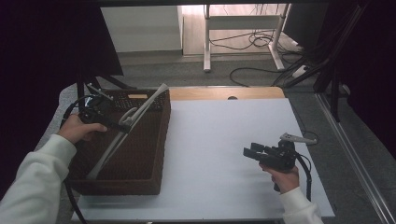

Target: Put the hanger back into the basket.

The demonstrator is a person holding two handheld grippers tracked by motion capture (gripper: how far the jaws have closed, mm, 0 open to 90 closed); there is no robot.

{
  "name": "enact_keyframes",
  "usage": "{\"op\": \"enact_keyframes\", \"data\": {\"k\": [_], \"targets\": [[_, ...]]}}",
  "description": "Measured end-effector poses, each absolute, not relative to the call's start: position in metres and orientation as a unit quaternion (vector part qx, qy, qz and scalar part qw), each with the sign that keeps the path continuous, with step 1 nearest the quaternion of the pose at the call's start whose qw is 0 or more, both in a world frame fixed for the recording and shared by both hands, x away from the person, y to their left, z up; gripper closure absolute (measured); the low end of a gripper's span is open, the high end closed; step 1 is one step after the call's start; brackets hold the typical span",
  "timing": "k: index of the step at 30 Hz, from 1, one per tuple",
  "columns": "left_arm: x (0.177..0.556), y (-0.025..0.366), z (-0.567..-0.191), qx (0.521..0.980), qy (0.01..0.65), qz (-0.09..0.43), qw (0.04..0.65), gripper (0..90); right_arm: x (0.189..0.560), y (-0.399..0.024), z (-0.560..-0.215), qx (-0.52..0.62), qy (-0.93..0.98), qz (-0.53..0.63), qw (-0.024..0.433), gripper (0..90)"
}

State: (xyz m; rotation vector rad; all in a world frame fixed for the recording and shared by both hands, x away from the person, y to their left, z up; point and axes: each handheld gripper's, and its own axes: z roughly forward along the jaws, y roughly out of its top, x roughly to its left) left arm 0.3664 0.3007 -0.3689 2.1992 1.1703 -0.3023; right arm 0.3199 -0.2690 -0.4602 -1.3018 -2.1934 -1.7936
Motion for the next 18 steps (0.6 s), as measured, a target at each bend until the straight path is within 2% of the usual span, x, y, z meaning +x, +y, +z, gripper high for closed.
{"op": "enact_keyframes", "data": {"k": [18], "targets": [[0.373,0.307,-0.406,0.827,0.466,-0.133,0.286,81.0,0.321,-0.272,-0.461,-0.421,-0.699,-0.578,0.008,37.0]]}}
